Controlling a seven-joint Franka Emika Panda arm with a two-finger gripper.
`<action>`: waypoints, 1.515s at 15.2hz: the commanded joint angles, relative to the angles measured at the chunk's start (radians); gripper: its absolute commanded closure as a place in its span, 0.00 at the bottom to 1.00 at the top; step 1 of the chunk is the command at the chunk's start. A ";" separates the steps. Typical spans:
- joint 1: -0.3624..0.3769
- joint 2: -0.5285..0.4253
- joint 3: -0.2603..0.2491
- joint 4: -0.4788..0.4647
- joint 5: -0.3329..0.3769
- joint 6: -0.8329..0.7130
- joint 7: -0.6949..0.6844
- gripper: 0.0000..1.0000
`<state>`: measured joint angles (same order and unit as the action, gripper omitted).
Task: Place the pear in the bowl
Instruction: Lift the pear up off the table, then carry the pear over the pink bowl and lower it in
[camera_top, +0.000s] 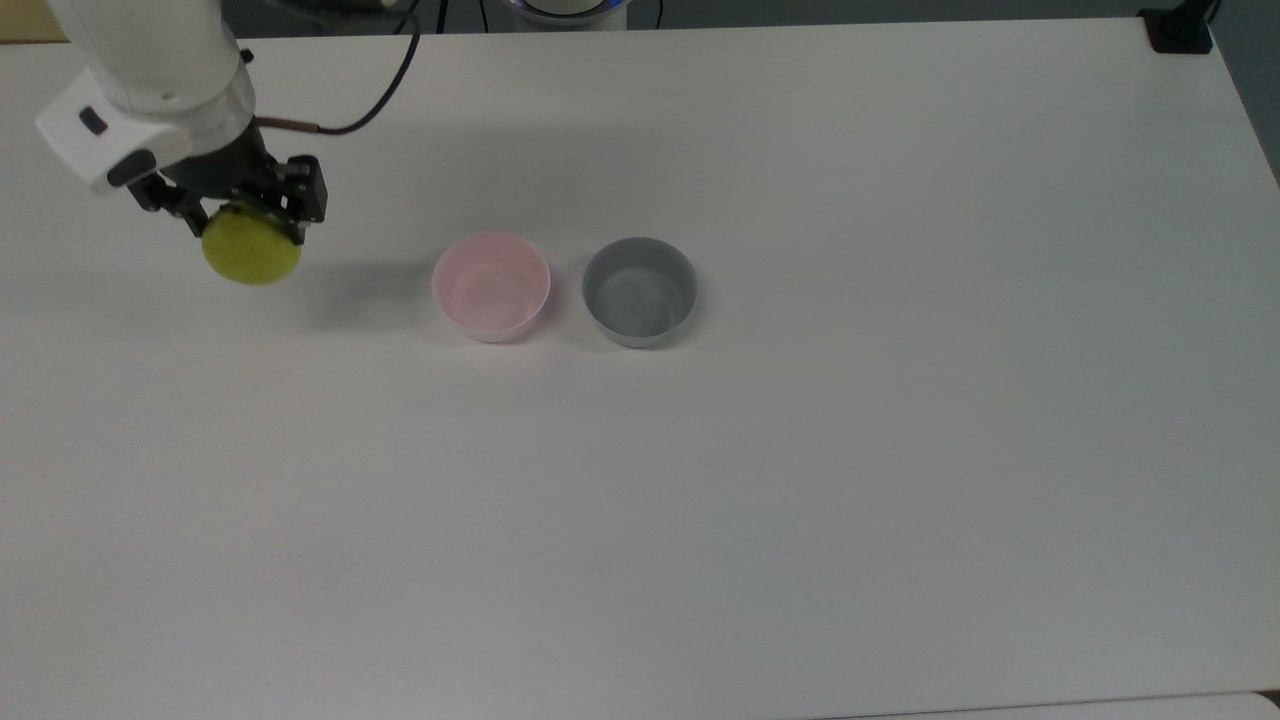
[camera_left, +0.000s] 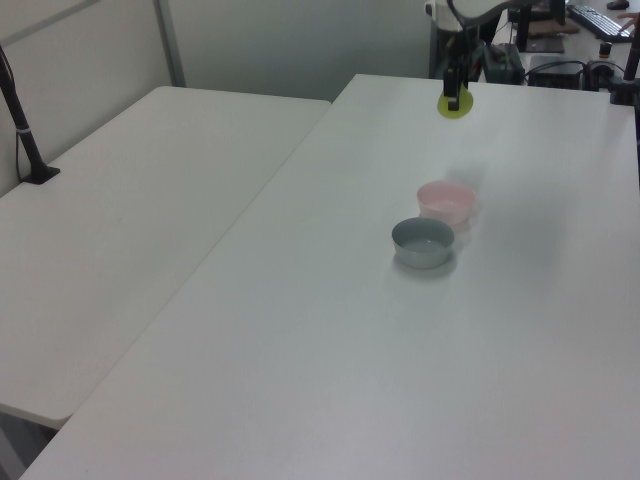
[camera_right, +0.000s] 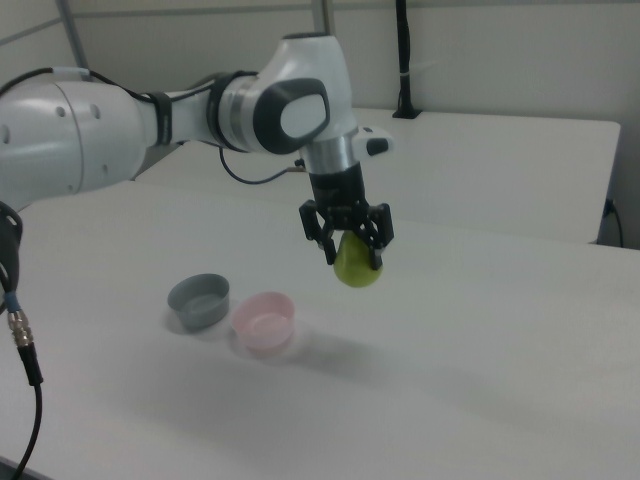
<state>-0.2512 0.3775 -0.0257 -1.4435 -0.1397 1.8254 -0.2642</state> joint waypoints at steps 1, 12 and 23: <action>0.029 -0.057 0.000 -0.032 0.002 -0.057 -0.001 0.57; 0.205 -0.241 0.001 -0.260 0.061 -0.041 0.102 0.57; 0.228 -0.246 0.006 -0.520 0.066 0.330 0.122 0.56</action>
<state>-0.0316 0.1579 -0.0180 -1.8762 -0.0876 2.0427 -0.1650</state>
